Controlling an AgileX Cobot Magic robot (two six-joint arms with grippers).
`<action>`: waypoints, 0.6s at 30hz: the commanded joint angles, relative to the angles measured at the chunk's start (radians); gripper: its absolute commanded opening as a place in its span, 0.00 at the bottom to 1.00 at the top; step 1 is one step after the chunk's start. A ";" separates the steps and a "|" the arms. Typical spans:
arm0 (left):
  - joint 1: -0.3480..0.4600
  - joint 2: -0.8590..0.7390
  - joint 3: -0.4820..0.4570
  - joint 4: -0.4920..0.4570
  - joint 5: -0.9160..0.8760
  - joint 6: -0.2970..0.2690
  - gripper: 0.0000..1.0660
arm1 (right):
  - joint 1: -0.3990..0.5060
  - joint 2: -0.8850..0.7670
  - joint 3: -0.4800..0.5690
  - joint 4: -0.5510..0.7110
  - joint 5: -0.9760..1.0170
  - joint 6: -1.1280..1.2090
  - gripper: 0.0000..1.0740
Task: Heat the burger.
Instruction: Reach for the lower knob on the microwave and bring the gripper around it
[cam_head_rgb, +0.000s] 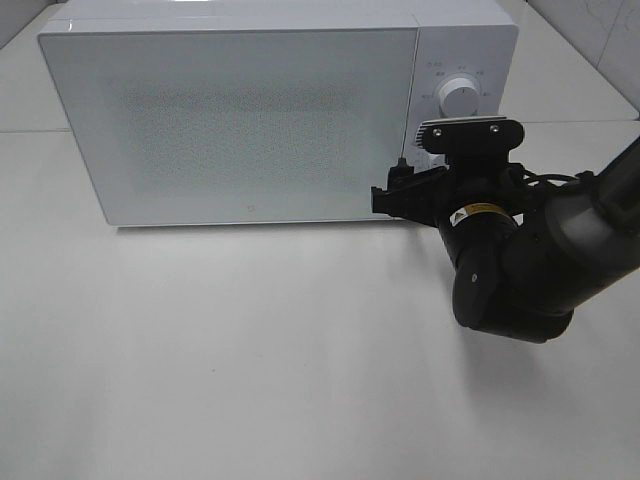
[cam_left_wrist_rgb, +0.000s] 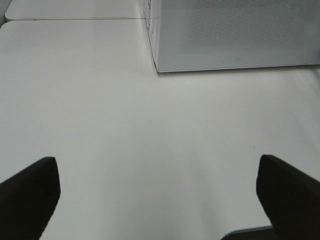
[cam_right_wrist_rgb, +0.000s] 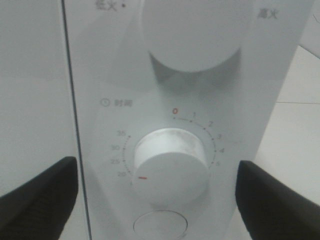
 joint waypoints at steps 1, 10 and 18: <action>0.004 -0.015 -0.001 -0.001 -0.015 0.003 0.94 | -0.008 0.000 -0.008 -0.020 -0.056 -0.001 0.71; 0.004 -0.015 -0.001 -0.001 -0.015 0.003 0.94 | -0.038 0.000 -0.038 -0.052 -0.032 -0.003 0.71; 0.004 -0.015 -0.001 -0.001 -0.015 0.003 0.94 | -0.053 0.000 -0.049 -0.067 -0.024 -0.008 0.71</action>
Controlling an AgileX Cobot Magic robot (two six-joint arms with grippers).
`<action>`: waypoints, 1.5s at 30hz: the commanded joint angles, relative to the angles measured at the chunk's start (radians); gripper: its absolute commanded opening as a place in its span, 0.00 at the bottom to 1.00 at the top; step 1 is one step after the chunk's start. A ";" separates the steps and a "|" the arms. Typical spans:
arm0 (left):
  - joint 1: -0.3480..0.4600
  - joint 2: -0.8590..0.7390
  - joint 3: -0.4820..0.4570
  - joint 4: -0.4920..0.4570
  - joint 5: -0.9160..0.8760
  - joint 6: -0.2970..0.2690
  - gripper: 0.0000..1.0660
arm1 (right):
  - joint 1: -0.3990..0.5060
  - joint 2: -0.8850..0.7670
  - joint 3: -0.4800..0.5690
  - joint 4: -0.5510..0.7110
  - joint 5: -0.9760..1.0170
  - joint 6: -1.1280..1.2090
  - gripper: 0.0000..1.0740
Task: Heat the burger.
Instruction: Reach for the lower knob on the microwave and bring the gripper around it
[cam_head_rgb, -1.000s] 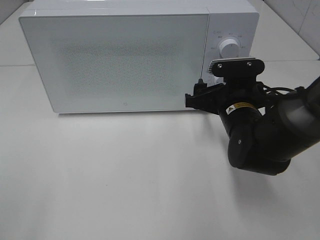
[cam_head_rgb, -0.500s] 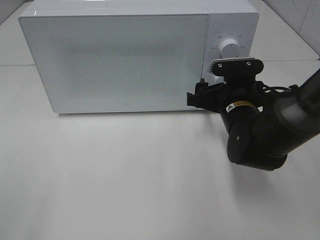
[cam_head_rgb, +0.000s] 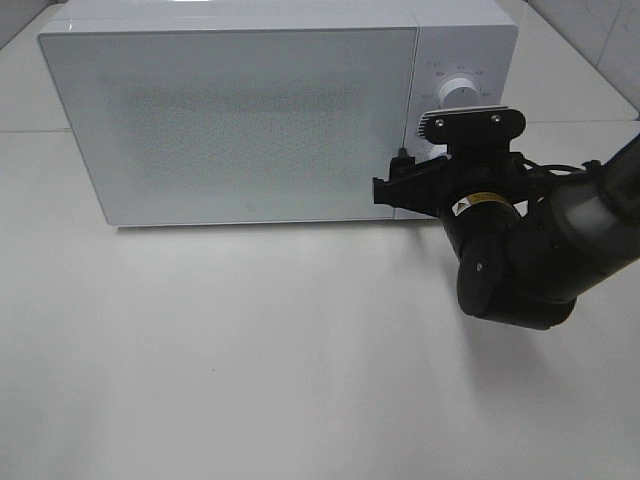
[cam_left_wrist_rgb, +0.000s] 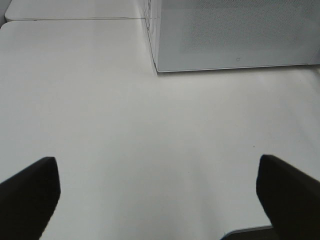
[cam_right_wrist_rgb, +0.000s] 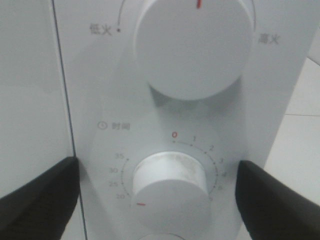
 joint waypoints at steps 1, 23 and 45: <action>0.004 -0.015 -0.001 -0.001 -0.015 0.003 0.94 | -0.015 0.000 -0.027 -0.009 -0.032 -0.007 0.71; 0.004 -0.015 -0.001 -0.001 -0.015 0.003 0.94 | -0.015 0.000 -0.027 -0.008 -0.002 -0.007 0.00; 0.004 -0.015 -0.001 -0.001 -0.015 0.003 0.94 | -0.015 0.000 -0.027 -0.041 -0.186 1.021 0.00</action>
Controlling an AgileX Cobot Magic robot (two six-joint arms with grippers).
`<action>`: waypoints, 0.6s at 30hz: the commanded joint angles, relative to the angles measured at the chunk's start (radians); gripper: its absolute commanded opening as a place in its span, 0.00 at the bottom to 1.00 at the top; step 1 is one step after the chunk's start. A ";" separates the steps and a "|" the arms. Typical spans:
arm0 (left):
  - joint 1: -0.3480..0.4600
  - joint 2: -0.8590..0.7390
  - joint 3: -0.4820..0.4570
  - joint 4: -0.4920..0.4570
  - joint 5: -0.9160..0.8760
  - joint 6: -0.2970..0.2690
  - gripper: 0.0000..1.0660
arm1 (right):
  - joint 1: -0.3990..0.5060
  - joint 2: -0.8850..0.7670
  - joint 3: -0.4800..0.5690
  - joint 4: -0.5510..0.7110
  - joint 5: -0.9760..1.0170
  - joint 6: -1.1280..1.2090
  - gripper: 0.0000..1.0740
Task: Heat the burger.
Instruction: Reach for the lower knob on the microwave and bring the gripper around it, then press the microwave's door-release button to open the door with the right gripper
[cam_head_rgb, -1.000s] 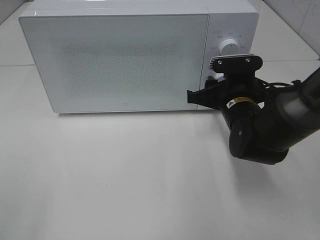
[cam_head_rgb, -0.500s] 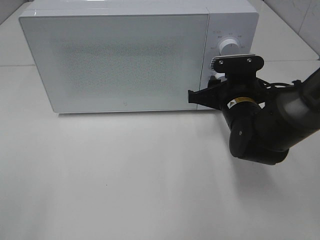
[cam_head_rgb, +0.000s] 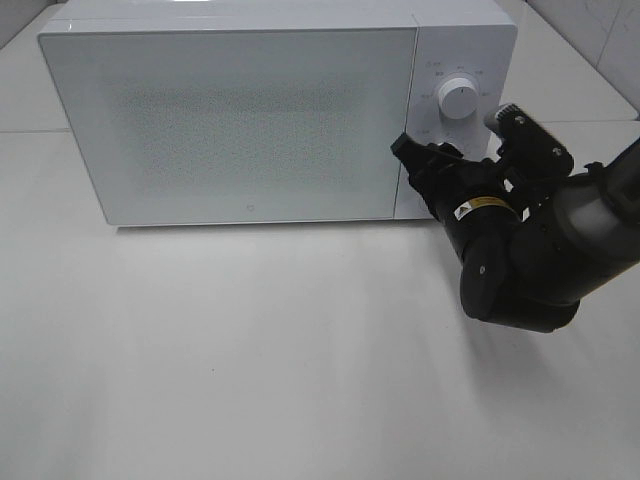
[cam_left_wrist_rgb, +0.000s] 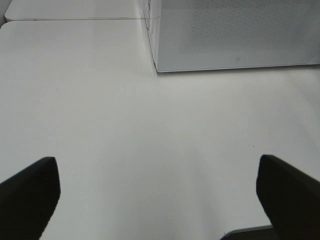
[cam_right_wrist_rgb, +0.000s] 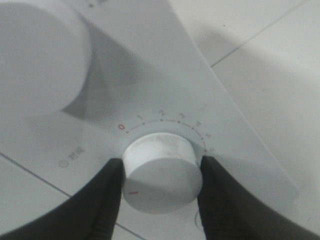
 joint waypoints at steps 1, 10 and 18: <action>0.004 -0.015 -0.001 -0.001 -0.015 0.003 0.94 | -0.011 0.000 -0.035 -0.038 -0.204 0.228 0.00; 0.004 -0.015 -0.001 -0.001 -0.015 0.003 0.94 | -0.011 0.000 -0.035 -0.029 -0.257 0.828 0.00; 0.004 -0.015 -0.001 -0.001 -0.015 0.003 0.94 | -0.011 0.000 -0.035 -0.029 -0.257 0.882 0.00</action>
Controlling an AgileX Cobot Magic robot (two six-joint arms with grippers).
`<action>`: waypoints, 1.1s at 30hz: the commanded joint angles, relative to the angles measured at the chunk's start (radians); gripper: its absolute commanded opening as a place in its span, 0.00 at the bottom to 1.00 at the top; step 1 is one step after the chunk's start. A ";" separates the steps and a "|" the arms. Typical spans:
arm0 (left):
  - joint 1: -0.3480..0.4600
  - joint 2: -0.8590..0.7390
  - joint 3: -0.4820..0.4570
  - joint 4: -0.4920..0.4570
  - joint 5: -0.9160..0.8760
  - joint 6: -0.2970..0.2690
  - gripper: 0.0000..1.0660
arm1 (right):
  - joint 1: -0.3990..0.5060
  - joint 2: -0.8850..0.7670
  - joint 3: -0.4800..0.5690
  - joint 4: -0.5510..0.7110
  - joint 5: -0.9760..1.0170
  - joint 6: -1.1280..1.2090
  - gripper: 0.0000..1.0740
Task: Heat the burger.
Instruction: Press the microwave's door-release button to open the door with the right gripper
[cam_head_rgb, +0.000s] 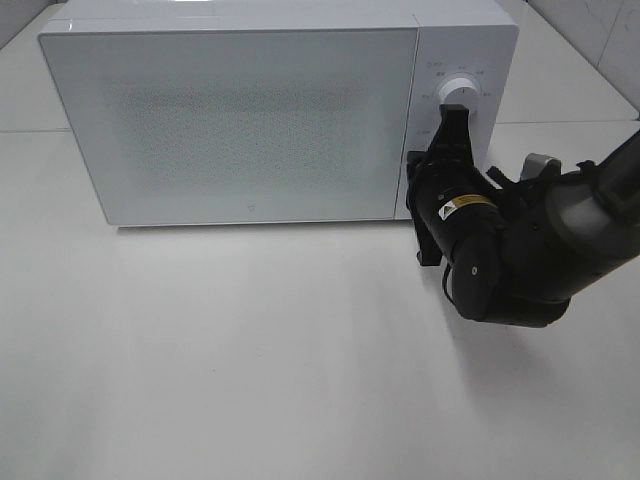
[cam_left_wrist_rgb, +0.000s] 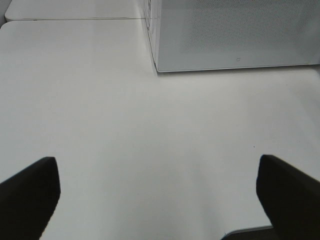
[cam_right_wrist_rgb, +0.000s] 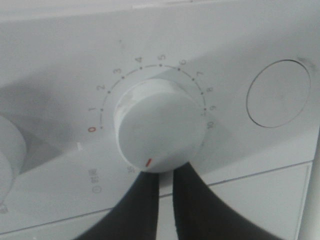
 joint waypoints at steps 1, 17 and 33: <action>0.004 -0.015 -0.001 -0.001 -0.015 0.003 0.94 | -0.022 -0.004 -0.018 0.046 -0.280 -0.014 0.00; 0.004 -0.015 -0.001 -0.001 -0.015 0.003 0.94 | -0.021 -0.004 -0.018 0.044 -0.280 -0.051 0.24; 0.004 -0.015 -0.001 -0.001 -0.015 0.003 0.94 | 0.016 -0.007 0.064 0.031 -0.279 -0.021 0.65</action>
